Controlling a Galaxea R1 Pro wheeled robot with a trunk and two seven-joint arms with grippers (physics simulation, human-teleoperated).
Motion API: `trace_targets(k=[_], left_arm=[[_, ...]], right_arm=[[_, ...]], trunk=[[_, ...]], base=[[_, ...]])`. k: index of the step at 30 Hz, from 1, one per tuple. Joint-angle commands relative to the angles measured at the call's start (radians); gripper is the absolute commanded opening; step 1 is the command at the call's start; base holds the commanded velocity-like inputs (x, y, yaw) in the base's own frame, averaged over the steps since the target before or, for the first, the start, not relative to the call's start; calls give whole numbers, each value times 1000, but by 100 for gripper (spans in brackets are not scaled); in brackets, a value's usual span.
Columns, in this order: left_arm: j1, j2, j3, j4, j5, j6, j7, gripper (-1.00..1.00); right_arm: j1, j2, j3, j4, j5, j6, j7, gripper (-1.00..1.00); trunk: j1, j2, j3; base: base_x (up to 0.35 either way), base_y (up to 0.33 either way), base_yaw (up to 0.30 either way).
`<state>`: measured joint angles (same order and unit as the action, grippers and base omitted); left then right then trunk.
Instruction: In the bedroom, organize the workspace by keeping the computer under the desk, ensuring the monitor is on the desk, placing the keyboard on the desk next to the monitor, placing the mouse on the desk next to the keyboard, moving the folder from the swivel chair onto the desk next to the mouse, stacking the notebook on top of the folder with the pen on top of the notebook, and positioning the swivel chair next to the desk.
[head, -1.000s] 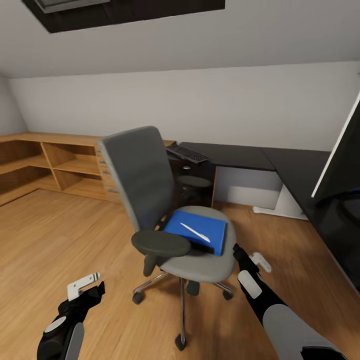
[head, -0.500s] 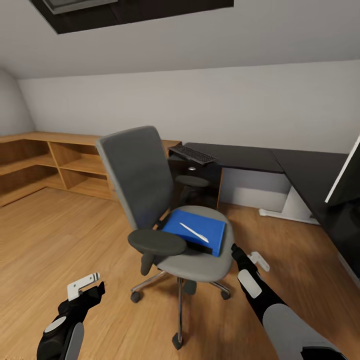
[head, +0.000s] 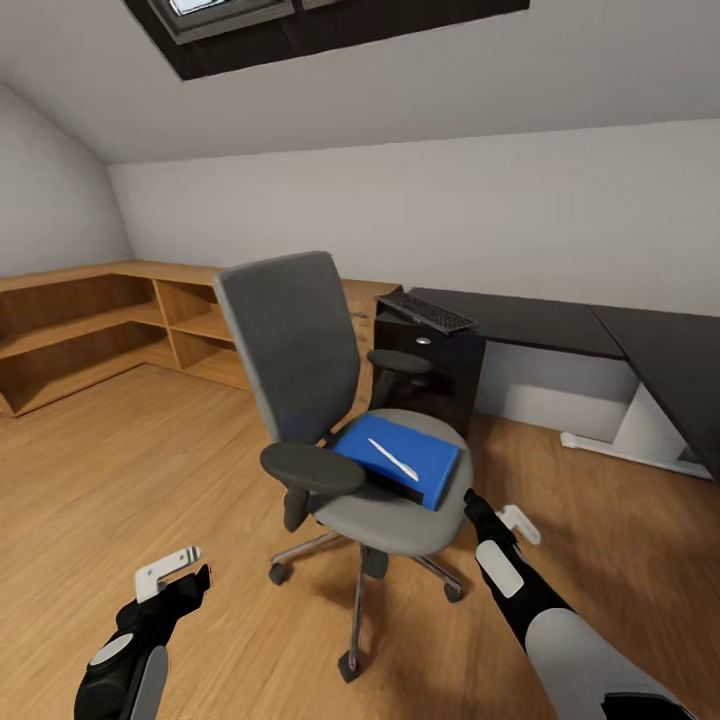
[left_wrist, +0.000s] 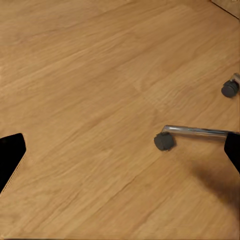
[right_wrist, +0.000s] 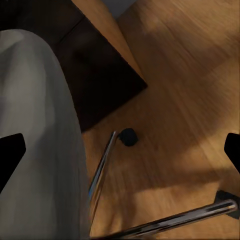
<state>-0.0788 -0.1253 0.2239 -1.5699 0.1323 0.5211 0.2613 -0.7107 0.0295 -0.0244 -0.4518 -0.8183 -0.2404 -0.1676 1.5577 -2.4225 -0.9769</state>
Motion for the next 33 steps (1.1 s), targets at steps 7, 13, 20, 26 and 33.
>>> trace_targets(k=[7, 13, 20, 26, 33], left_arm=[[-1, -1, 0, 1, 10, 4, 6, 100], [-1, -1, -1, 5, 10, 4, 6, 100], [-1, -1, -1, 5, 10, 5, 6, 100], [-1, -1, -1, 5, 10, 5, 8, 100], [-1, -1, -1, 5, 10, 5, 8, 100]], right_arm=[[0, 1, 6, -2, -16, 13, 2, 100], [0, 2, 6, -12, -16, 13, 2, 100], [0, 2, 6, -11, -14, 10, 2, 100], [0, 3, 6, -11, -14, 10, 2, 100], [0, 2, 6, -12, -14, 10, 2, 100]], trunk=[[0, 0, 0], [0, 0, 0], [0, 0, 0], [0, 0, 0], [0, 0, 0]], base=[[211, 0, 138], [74, 3, 11], [164, 77, 220], [15, 7, 264], [1, 1, 267]])
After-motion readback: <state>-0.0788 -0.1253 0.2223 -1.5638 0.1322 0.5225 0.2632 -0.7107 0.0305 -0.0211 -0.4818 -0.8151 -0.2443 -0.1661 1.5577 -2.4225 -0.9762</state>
